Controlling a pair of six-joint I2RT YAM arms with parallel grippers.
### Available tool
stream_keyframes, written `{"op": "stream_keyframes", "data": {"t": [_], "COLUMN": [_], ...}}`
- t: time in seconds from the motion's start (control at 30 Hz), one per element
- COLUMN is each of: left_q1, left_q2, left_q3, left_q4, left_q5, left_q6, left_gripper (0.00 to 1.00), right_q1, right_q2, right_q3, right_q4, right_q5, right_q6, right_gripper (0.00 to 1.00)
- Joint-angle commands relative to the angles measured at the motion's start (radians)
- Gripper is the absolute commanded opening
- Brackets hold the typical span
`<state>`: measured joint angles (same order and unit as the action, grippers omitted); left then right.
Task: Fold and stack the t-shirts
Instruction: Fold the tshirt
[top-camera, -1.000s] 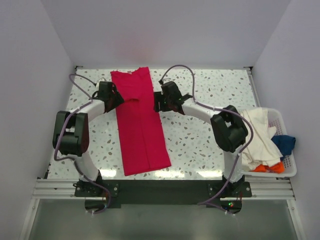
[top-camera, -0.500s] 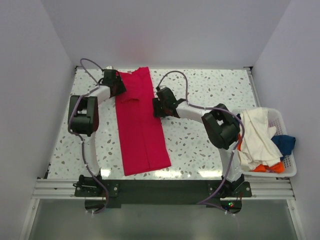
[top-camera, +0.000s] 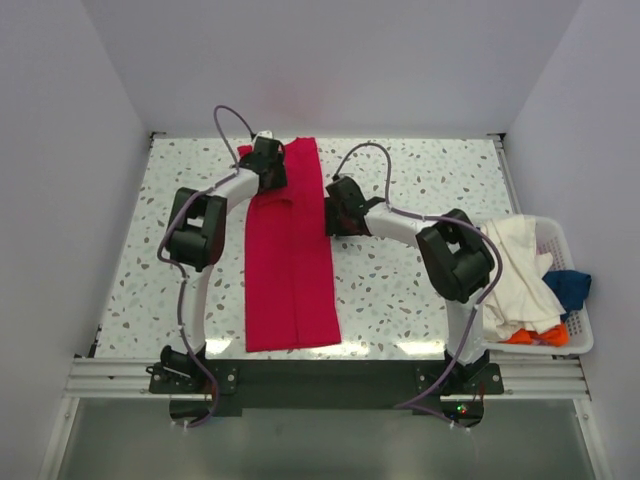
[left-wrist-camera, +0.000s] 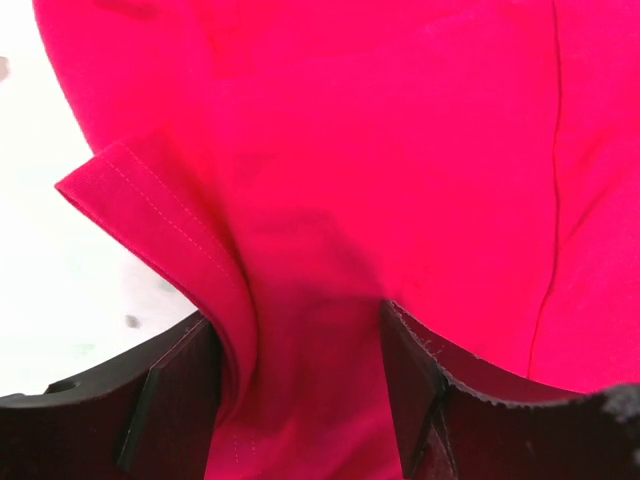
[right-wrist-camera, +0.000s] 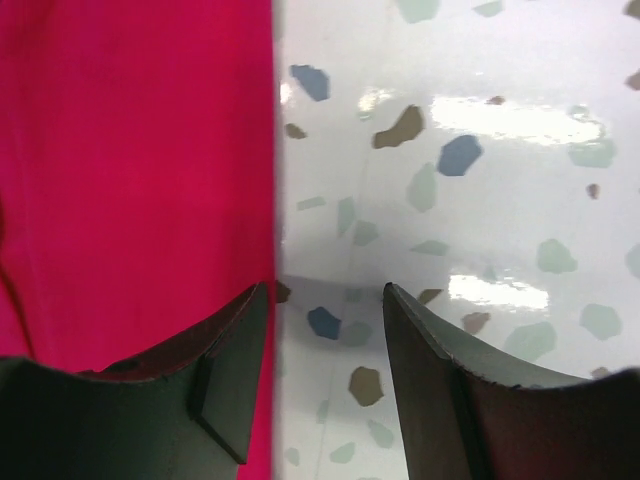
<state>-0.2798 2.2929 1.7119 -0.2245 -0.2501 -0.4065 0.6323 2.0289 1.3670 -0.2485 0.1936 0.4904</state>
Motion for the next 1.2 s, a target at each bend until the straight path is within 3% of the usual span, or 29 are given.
{"op": "stream_keyframes", "data": {"t": [0.0, 0.37, 0.57, 0.87, 1.0, 1.17], "left_q1": [-0.038, -0.102, -0.012, 0.111, 0.116, 0.11], "left_q2": [0.072, 0.188, 0.139, 0.079, -0.038, -0.333], "left_q3": [0.02, 0.205, 0.173, 0.186, 0.079, -0.337], "left_q4": [-0.093, -0.15, -0.142, -0.185, -0.17, -0.007], "left_q5": [0.071, 0.103, 0.126, 0.176, 0.163, 0.202], "left_q6": [-0.066, -0.167, -0.158, -0.074, -0.064, -0.144], "left_gripper": [0.64, 0.64, 0.66, 0.79, 0.79, 0.7], "right_q1": [-0.051, -0.187, -0.191, -0.198, -0.204, -0.223], "right_q2": [-0.055, -0.053, -0.009, 0.071, 0.123, 0.23], "right_q3": [-0.028, -0.01, 0.089, 0.217, 0.283, 0.429], "right_q4": [-0.055, -0.031, -0.031, -0.049, -0.061, -0.067], "right_q5": [0.032, -0.055, -0.151, -0.189, -0.18, -0.163], "right_q6": [0.008, -0.015, -0.044, -0.053, -0.056, -0.029], "right_gripper": [0.54, 0.55, 0.56, 0.57, 0.57, 0.56]}}
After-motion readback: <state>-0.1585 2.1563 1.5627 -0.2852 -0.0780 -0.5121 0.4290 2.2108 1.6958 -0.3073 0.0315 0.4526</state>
